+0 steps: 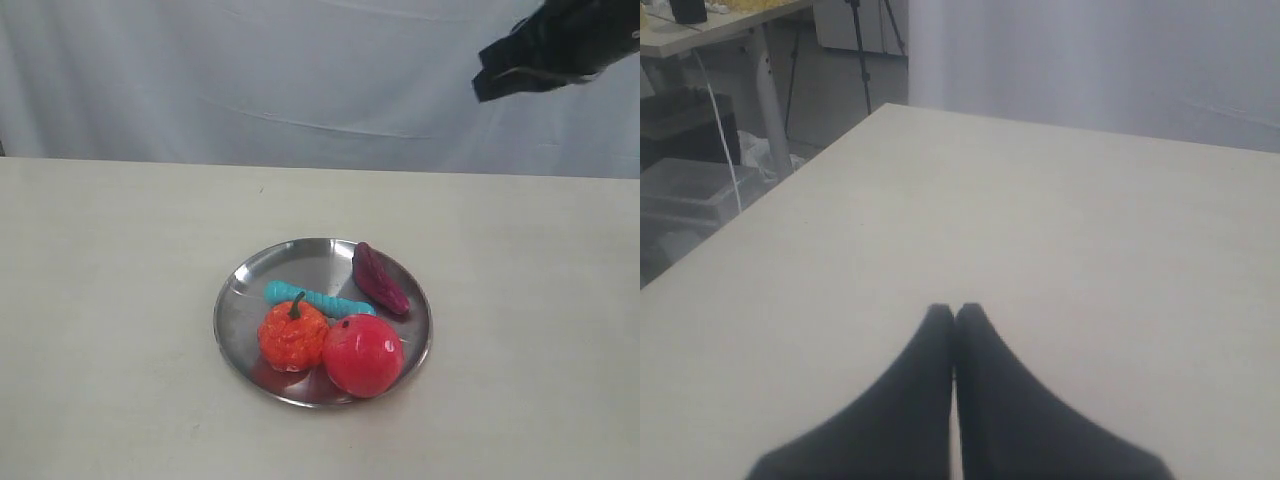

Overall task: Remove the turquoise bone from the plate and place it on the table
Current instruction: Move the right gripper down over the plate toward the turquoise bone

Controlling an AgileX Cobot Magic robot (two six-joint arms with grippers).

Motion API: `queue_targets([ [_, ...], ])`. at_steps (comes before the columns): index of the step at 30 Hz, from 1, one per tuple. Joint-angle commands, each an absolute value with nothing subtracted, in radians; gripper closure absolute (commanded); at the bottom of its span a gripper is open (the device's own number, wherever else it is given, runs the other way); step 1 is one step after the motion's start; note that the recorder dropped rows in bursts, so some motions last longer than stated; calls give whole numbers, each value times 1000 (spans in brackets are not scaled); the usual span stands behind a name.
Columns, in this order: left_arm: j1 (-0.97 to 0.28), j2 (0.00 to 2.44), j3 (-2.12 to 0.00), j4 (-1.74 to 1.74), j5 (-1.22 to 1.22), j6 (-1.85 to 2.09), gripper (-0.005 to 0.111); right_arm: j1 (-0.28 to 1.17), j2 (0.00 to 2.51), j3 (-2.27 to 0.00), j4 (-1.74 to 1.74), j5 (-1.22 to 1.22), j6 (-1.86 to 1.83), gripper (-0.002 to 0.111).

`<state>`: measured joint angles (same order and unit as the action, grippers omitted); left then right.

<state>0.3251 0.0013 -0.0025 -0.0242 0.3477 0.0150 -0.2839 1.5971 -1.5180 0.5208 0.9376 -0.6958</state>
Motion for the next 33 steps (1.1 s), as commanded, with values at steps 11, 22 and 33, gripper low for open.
queue_targets([
  [11,328,0,0,-25,342,11,107,-96,1973,-1651,609,890,-1017,63],
  [22,328,0,0,-25,342,11,107,52,2102,-1651,404,770,-966,62],
  [33,328,0,0,-25,342,11,107,52,2171,-1651,390,759,-955,62],
])
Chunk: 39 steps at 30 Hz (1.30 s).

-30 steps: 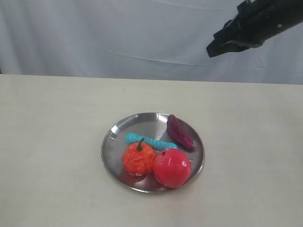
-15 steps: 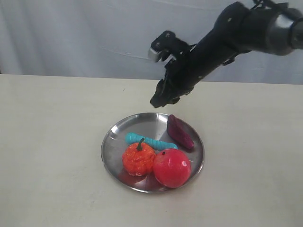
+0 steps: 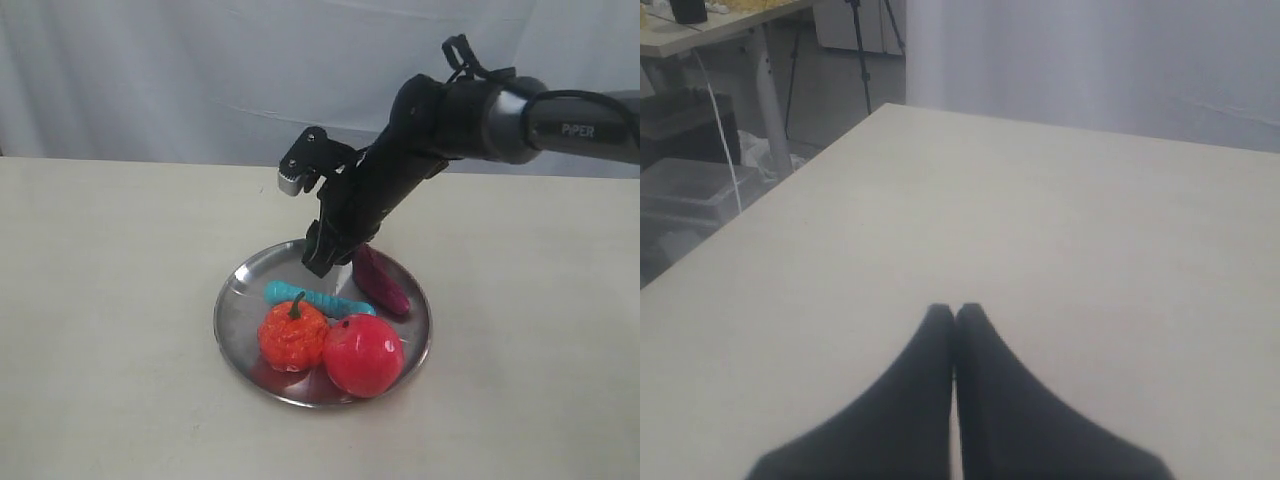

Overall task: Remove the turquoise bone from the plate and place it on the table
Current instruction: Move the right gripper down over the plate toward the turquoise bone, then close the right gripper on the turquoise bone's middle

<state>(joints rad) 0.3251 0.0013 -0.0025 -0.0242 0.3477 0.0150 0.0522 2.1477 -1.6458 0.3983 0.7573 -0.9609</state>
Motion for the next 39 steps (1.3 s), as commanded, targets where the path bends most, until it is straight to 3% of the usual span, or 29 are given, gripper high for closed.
queue_targets([
  [1,328,0,0,-25,342,11,107,52,2180,-1651,390,766,-955,62],
  [34,328,0,0,-25,342,11,107,52,2266,-1651,443,903,-983,62],
  [36,328,0,0,-25,342,11,107,52,2266,-1651,443,889,-983,69],
  [39,328,0,0,-25,342,11,107,52,2266,-1651,443,866,-986,90],
])
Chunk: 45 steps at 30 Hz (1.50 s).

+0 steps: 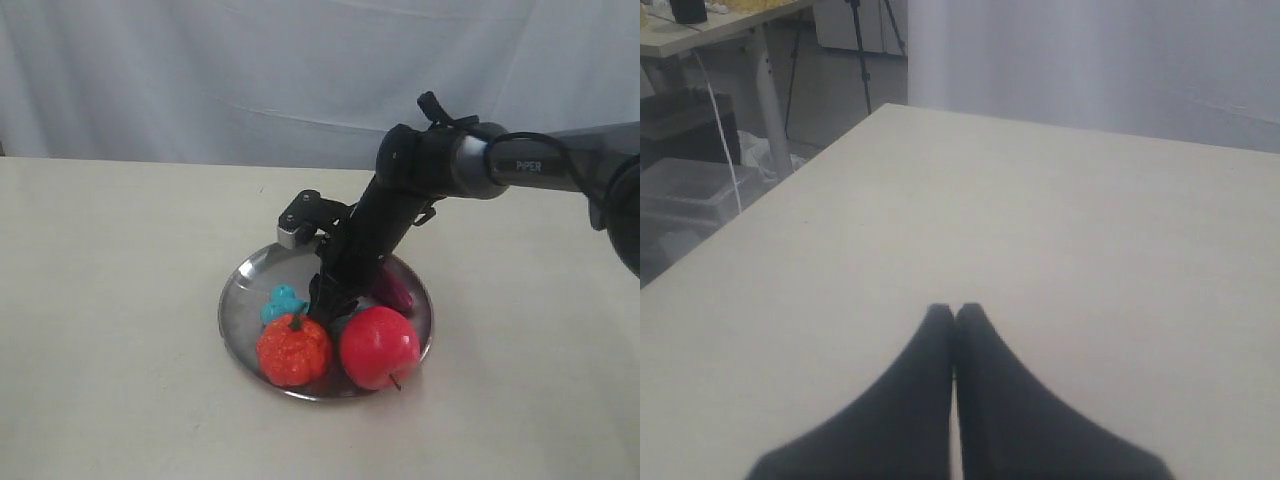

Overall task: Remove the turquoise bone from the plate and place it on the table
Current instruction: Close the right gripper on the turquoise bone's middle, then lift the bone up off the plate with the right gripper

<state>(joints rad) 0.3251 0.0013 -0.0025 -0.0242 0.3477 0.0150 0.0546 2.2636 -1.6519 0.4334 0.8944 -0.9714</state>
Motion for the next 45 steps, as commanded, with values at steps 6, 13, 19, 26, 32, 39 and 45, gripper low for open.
queue_targets([
  [6,328,0,0,-25,342,11,107,52,2251,-1651,444,795,-965,109],
  [13,328,0,0,-25,342,11,107,52,2130,-1651,446,726,-907,109],
  [19,328,0,0,-25,342,11,107,50,1991,-1651,446,704,-799,109],
  [26,328,0,0,-25,342,11,107,31,1809,-1651,442,656,-571,109],
  [32,328,0,0,-25,342,11,107,-63,1665,-1651,437,692,-430,109],
  [39,328,0,0,-25,342,11,107,-276,1564,-1651,390,821,-287,109],
  [45,328,0,0,-25,342,11,107,-392,1596,-1649,338,931,-265,109],
])
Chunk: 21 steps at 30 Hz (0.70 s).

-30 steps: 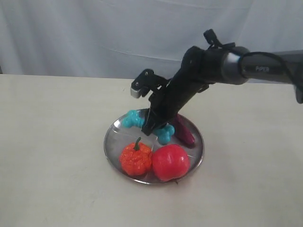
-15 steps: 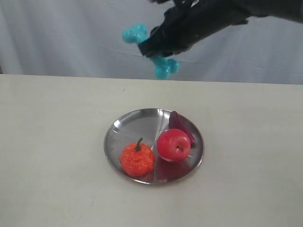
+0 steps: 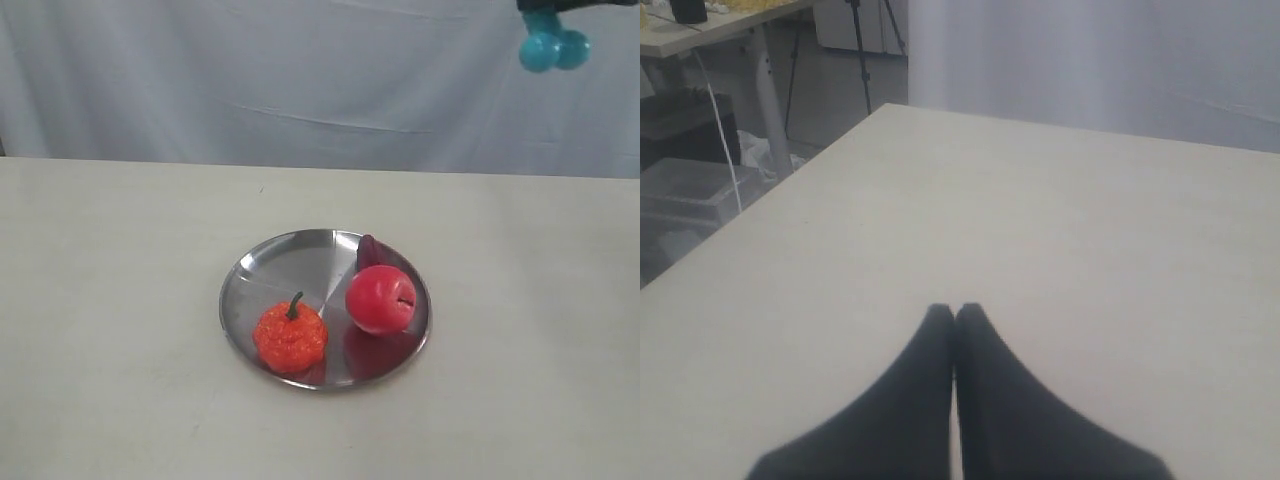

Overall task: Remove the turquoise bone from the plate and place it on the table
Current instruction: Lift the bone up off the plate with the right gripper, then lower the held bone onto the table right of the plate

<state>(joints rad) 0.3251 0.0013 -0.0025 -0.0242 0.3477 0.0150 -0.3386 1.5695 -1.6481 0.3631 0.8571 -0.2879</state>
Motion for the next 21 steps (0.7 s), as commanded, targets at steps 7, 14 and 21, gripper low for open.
queue_targets([
  [7,328,0,0,-25,342,11,107,-405,1714,-1649,327,1021,-247,109],
  [14,328,0,0,-25,342,11,107,-405,1860,-1649,261,1058,-183,109],
  [21,328,0,0,-25,342,11,107,-396,2006,-1577,251,1033,-176,109],
])
